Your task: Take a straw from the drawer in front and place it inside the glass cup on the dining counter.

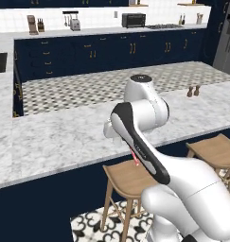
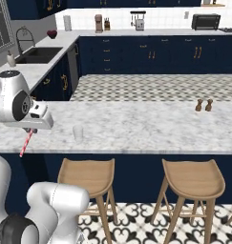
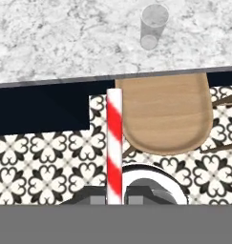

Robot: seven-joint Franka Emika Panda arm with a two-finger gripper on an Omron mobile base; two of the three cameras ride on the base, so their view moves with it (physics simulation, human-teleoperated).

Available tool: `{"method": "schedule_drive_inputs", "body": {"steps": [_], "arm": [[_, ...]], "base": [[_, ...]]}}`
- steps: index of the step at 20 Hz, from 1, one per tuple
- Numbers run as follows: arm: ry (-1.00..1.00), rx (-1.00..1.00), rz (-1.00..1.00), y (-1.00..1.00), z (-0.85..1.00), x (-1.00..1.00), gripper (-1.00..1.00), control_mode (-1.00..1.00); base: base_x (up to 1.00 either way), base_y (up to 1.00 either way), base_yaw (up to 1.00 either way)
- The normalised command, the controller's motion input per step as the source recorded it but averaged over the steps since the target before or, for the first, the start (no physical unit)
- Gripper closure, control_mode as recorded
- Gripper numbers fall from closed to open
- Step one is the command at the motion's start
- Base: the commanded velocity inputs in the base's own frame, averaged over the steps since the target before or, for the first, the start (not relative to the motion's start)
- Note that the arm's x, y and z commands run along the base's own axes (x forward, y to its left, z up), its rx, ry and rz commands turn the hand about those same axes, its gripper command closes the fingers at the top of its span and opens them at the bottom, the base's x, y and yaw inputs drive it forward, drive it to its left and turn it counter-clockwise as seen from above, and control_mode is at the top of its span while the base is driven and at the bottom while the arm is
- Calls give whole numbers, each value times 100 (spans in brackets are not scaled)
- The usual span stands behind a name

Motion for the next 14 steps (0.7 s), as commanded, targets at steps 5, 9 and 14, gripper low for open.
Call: {"method": "schedule_drive_inputs", "body": {"steps": [5,9,14], "arm": [[-3,2,2,1,13,18,100,-100],[-18,9,16,-9,27,8,100,-100],[-23,11,19,-20,23,18,100,-100]], "base": [[13,3,0],[0,0,0],[0,0,0]]}}
